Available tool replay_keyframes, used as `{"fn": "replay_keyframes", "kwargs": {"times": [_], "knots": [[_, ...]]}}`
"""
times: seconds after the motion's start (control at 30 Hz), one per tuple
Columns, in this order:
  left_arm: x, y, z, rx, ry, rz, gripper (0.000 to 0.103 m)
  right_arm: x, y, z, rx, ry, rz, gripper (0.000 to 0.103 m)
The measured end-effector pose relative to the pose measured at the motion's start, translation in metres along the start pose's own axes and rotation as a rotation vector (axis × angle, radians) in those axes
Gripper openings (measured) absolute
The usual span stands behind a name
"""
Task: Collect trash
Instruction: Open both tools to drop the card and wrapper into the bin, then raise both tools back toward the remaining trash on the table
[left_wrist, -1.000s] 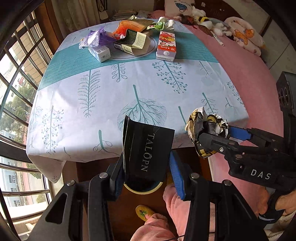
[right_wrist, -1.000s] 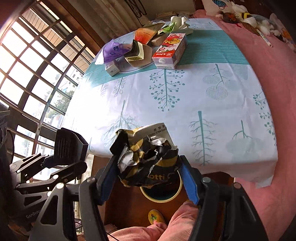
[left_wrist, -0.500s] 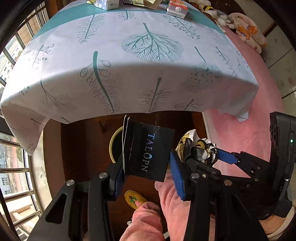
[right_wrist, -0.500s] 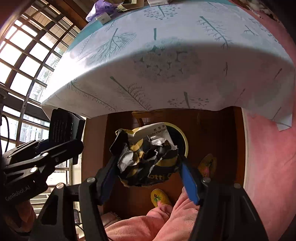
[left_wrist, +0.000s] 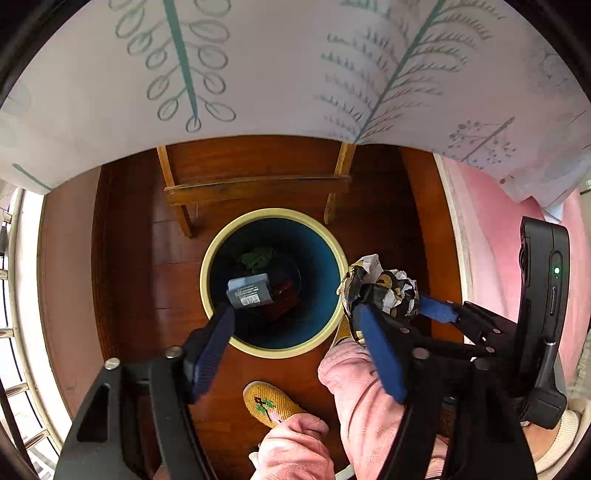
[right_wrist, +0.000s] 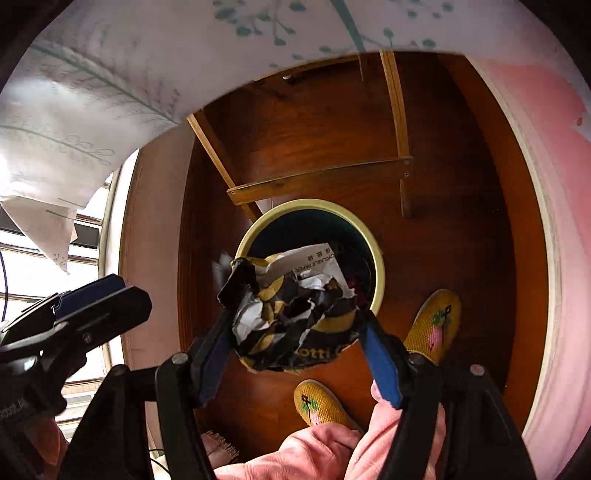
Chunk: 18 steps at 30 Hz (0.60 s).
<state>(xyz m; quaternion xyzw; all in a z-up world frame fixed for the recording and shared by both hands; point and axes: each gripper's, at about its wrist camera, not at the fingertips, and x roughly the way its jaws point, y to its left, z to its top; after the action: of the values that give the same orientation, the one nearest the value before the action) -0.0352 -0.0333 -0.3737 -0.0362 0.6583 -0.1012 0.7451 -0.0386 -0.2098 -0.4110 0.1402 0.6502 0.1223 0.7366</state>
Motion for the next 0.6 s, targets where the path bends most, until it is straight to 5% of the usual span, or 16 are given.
{"fn": "replay_keyframes", "kwargs": {"times": [0.27, 0.6], "knots": [[-0.001, 0.008, -0.006, -0.053, -0.061, 0.091, 0.097, 0.016, 0.007, 0.001, -0.049, -0.033, -0.007, 0.080], [-0.060, 0.007, -0.010, -0.052, -0.114, 0.208, 0.102, -0.028, 0.034, 0.010, -0.131, -0.067, -0.018, 0.080]]}}
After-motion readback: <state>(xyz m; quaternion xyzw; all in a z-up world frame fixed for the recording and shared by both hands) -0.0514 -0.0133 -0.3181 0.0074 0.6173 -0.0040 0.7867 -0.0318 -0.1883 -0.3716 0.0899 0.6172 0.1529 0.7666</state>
